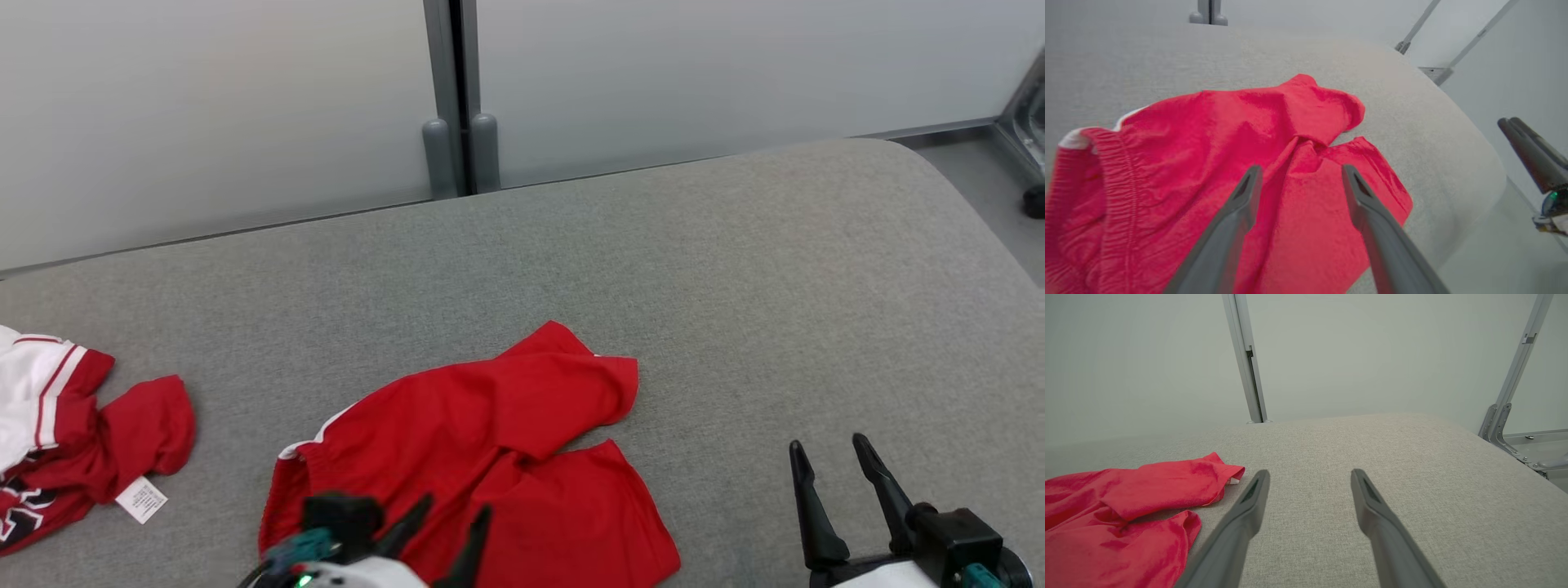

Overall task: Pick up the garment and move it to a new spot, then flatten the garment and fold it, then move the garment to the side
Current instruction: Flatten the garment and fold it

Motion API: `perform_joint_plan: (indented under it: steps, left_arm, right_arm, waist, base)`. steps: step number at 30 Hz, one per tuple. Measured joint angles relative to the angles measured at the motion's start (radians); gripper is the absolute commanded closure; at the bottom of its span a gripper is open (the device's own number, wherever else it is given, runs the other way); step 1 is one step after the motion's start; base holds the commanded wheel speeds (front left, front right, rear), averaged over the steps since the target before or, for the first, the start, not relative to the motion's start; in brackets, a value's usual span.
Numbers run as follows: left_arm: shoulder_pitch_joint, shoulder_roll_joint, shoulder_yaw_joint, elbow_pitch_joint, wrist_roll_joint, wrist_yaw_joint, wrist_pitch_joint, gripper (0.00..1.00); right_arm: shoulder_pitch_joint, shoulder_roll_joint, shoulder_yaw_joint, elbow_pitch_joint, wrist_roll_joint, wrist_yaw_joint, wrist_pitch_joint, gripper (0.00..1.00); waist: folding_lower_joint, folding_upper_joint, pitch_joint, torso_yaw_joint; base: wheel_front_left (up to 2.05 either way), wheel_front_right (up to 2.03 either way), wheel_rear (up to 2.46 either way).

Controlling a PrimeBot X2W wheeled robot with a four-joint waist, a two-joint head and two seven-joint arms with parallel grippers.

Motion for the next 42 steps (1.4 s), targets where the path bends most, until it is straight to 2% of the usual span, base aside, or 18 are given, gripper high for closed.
perform_joint_plan:
  steps: [2, 5, 15, 16, 17, 18, 25, 27, 31, 37, 42]
  left_arm:
    - [-0.081, -0.02, -0.062, 0.062, 0.024, -0.04, 0.044, 0.0]
    - [-0.175, -0.031, -0.128, 0.165, 0.087, -0.067, 0.084, 0.0]
    - [-0.309, -0.052, -0.199, 0.35, 0.132, -0.128, 0.132, 0.0]
    - [-0.316, -0.054, -0.203, 0.366, 0.132, -0.131, 0.138, 0.18]
    - [-0.322, -0.052, -0.204, 0.381, 0.137, -0.131, 0.139, 0.56]
    - [-0.331, -0.05, -0.206, 0.41, 0.138, -0.134, 0.148, 1.0]
    - [-0.338, -0.059, -0.216, 0.444, 0.107, -0.172, 0.146, 1.0]
    - [-0.335, -0.068, -0.209, 0.421, 0.078, -0.19, 0.13, 1.0]
    - [-0.304, -0.091, -0.172, 0.351, 0.021, -0.194, 0.088, 1.0]
    - [-0.279, -0.098, -0.07, 0.298, -0.017, -0.147, -0.012, 1.0]
    - [-0.318, -0.101, -0.01, 0.406, -0.028, -0.113, -0.059, 1.0]
  right_arm:
    - [-0.017, 0.0, 0.002, 0.0, 0.002, 0.0, 0.0, 0.0]
    - [-0.025, 0.0, 0.0, 0.001, 0.008, 0.0, 0.0, 0.0]
    - [-0.025, 0.0, -0.003, 0.007, 0.024, 0.0, 0.0, 0.0]
    - [-0.026, 0.0, -0.003, 0.007, 0.026, 0.0, 0.0, 0.0]
    - [-0.028, 0.0, -0.002, 0.008, 0.027, 0.0, 0.0, 0.0]
    - [-0.032, 0.0, -0.001, 0.008, 0.029, 0.0, 0.0, 0.0]
    - [-0.038, 0.0, -0.006, 0.007, 0.033, 0.0, 0.0, 0.0]
    - [-0.038, 0.0, -0.01, 0.007, 0.033, 0.0, 0.0, 0.0]
    - [-0.038, 0.0, -0.018, 0.008, 0.028, 0.0, 0.0, 0.0]
    - [-0.037, 0.0, -0.028, 0.004, 0.024, 0.0, 0.0, 0.0]
    - [-0.039, 0.0, -0.024, 0.004, 0.017, 0.0, 0.0, 0.0]
  waist:
    - [0.0, 0.0, 0.009, -0.017]
    - [0.0, 0.0, 0.021, -0.045]
    - [0.0, 0.0, 0.05, -0.103]
    - [0.0, 0.0, 0.052, -0.106]
    - [0.0, 0.0, 0.053, -0.109]
    - [0.0, 0.0, 0.055, -0.114]
    - [0.0, 0.0, 0.052, -0.118]
    - [0.0, 0.0, 0.049, -0.118]
    - [0.0, 0.0, 0.041, -0.119]
    - [0.0, 0.0, 0.046, -0.113]
    - [0.0, 0.0, 0.057, -0.11]
  base:
    - [0.0, 0.0, 0.0]
    - [0.0, 0.0, 0.0]
    - [0.0, 0.0, 0.0]
    - [0.0, 0.0, 0.0]
    - [0.0, 0.0, 0.0]
    - [0.0, 0.0, 0.0]
    - [0.0, 0.0, 0.0]
    - [0.0, 0.0, 0.0]
    - [0.0, 0.0, 0.0]
    - [0.0, 0.0, 0.0]
    - [0.0, 0.0, 0.0]
